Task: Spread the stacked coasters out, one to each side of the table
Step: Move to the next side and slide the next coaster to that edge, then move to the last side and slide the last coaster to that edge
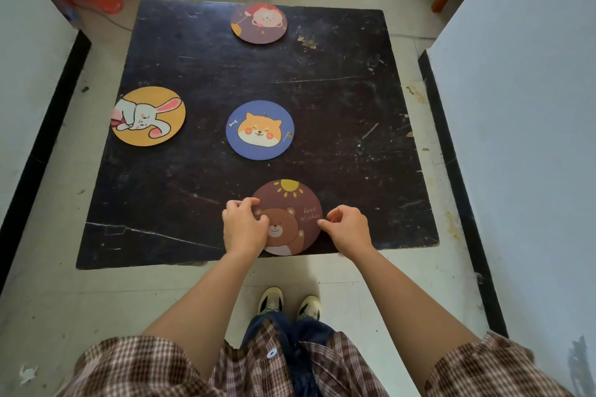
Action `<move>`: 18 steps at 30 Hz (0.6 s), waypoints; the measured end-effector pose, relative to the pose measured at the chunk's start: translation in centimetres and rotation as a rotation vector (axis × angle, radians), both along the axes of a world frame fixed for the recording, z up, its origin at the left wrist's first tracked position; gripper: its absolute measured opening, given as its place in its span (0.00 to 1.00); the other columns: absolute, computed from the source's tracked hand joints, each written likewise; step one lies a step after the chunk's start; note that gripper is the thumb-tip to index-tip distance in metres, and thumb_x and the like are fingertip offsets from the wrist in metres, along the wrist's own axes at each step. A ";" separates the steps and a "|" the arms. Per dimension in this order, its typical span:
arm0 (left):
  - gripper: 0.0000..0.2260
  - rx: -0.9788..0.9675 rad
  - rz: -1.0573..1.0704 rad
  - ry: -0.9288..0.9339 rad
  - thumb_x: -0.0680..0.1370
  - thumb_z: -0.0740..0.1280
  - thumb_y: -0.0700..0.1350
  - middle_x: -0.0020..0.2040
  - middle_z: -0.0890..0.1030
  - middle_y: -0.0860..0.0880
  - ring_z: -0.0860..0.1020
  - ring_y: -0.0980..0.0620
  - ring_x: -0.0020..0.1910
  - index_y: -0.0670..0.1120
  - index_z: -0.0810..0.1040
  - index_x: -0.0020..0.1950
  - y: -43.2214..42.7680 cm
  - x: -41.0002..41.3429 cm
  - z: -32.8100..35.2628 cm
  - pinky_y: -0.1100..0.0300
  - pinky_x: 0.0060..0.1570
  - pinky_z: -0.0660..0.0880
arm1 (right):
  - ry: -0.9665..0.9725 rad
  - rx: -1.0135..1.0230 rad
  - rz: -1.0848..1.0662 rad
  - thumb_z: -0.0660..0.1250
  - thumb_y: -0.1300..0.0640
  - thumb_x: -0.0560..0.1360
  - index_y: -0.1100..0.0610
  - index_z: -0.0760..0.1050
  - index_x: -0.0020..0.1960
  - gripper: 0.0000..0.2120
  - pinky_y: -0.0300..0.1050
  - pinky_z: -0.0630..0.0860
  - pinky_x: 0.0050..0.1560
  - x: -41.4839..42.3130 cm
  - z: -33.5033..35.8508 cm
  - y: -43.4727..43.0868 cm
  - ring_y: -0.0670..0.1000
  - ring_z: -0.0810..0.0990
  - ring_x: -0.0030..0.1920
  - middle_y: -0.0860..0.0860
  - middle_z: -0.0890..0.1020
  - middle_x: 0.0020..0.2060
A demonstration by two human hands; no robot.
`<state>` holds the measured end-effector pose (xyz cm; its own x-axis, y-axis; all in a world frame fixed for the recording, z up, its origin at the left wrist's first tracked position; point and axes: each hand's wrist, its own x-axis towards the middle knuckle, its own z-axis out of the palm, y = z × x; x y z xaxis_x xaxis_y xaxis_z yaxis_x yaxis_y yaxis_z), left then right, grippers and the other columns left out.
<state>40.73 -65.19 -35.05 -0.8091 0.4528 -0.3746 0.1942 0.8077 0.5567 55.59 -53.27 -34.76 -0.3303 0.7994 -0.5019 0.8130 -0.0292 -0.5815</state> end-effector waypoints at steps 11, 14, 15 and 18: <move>0.17 0.014 -0.142 0.010 0.75 0.67 0.50 0.64 0.72 0.47 0.67 0.48 0.63 0.50 0.73 0.64 9.2 6.9 1.0 0.54 0.55 0.70 | -0.042 0.112 0.199 0.71 0.52 0.72 0.56 0.75 0.56 0.15 0.40 0.71 0.47 5.1 1.3 8.3 0.47 0.74 0.46 0.53 0.79 0.52; 0.17 0.017 -0.098 0.066 0.75 0.66 0.50 0.64 0.72 0.47 0.66 0.47 0.64 0.50 0.74 0.63 11.7 10.3 0.5 0.52 0.58 0.69 | -0.043 0.151 0.271 0.71 0.50 0.71 0.53 0.74 0.57 0.17 0.39 0.72 0.46 7.3 0.6 11.2 0.46 0.74 0.45 0.52 0.78 0.53; 0.16 0.020 -0.073 0.089 0.75 0.65 0.50 0.64 0.72 0.47 0.67 0.47 0.63 0.49 0.74 0.62 12.5 11.6 0.3 0.51 0.59 0.69 | -0.038 0.167 0.304 0.71 0.50 0.71 0.53 0.74 0.57 0.16 0.40 0.72 0.46 8.3 0.3 12.2 0.46 0.74 0.45 0.51 0.78 0.53; 0.16 0.018 0.030 0.125 0.75 0.65 0.50 0.64 0.72 0.46 0.67 0.46 0.63 0.48 0.75 0.62 14.8 15.9 0.1 0.50 0.59 0.69 | -0.036 0.181 0.423 0.70 0.48 0.72 0.51 0.73 0.57 0.16 0.43 0.75 0.48 11.7 -0.3 15.4 0.47 0.75 0.46 0.50 0.78 0.53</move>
